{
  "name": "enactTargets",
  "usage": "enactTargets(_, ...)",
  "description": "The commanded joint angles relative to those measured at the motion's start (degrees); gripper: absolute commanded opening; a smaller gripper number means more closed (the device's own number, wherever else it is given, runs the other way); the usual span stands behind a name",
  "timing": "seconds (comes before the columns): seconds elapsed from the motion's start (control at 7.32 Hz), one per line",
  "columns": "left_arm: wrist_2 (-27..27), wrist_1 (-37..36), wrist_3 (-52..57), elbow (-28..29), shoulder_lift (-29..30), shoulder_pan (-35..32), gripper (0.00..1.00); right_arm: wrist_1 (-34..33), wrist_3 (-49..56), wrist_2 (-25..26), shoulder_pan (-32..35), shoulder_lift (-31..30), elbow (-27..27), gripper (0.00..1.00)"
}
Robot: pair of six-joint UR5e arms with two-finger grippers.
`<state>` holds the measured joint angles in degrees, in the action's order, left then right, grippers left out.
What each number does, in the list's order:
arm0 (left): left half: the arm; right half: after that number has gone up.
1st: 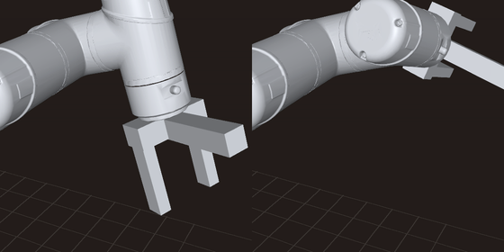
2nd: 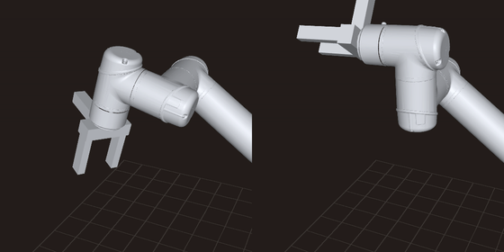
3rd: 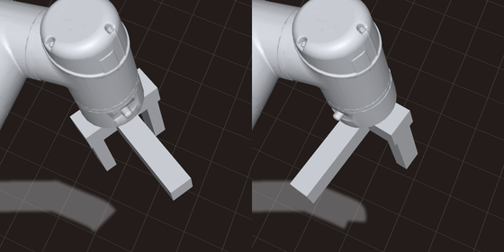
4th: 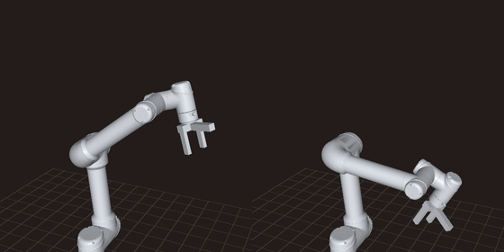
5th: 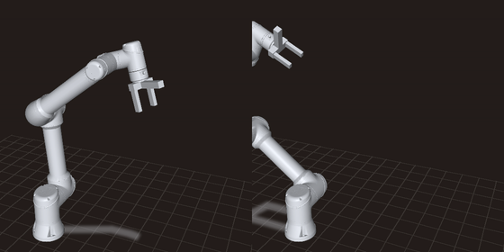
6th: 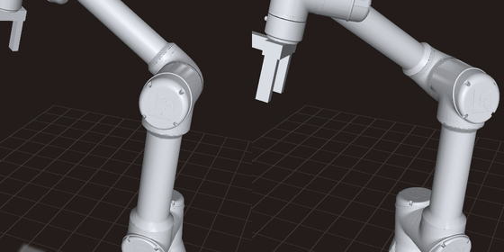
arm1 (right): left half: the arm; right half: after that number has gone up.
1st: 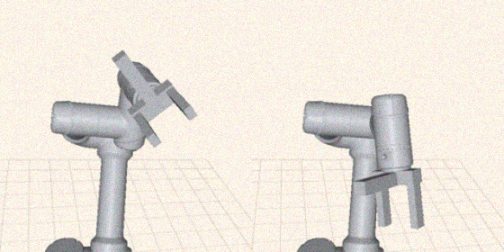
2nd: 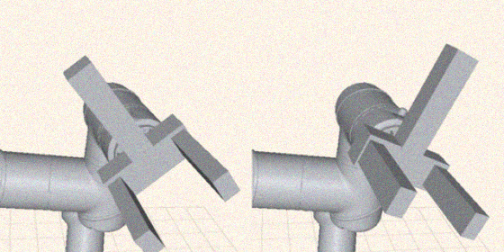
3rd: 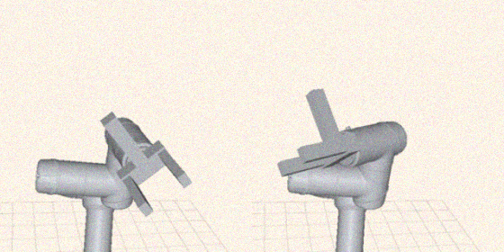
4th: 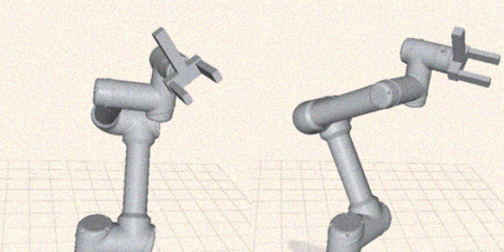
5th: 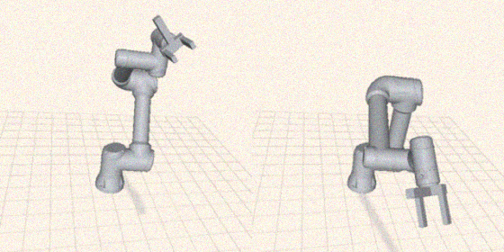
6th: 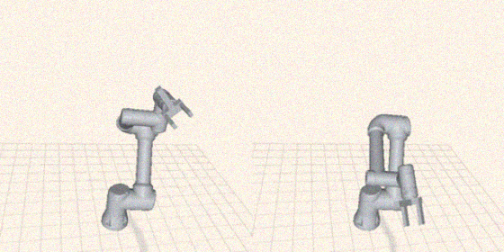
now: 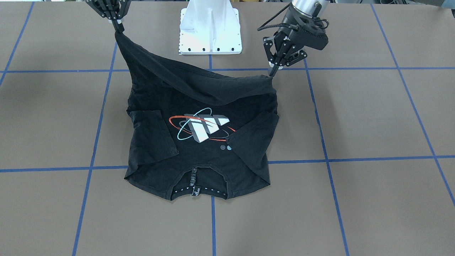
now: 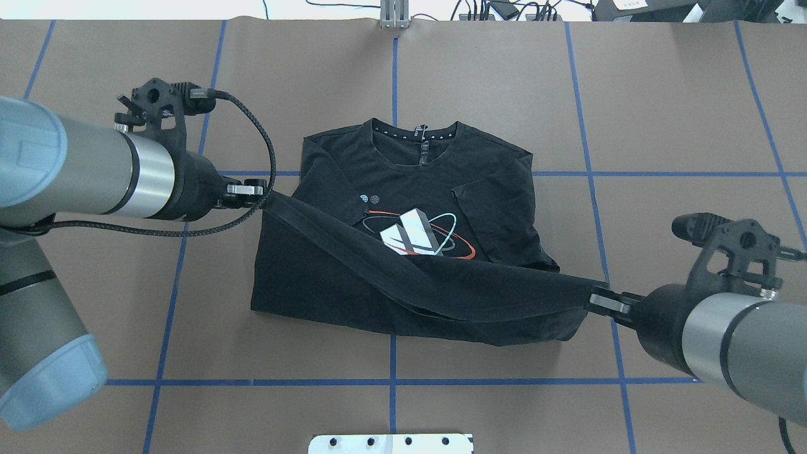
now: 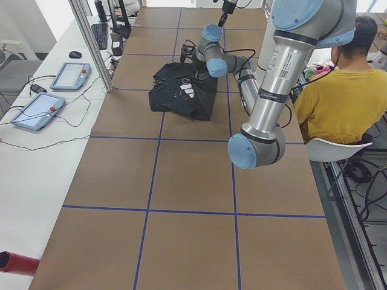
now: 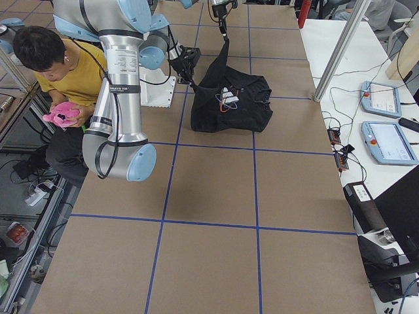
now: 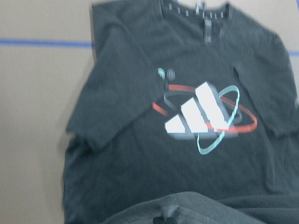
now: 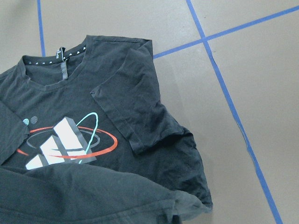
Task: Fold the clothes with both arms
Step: 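Carry the hem with both grippers over the shirt to the collar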
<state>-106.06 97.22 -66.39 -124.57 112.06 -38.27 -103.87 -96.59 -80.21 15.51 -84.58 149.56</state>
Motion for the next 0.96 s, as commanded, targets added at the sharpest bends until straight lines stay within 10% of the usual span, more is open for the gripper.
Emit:
enactTargets(0.0, -0.37, -0.10, 3.10, 1.87, 2.45, -4.25, 0.00, 0.07, 1.13, -0.12, 4.16, 3.01, -4.44, 0.00)
enactTargets(0.82, 2.87, 9.64, 3.64, 23.46, 10.27, -5.15, 0.00, 0.42, 6.84, -2.40, 15.93, 14.51, -18.66, 0.00)
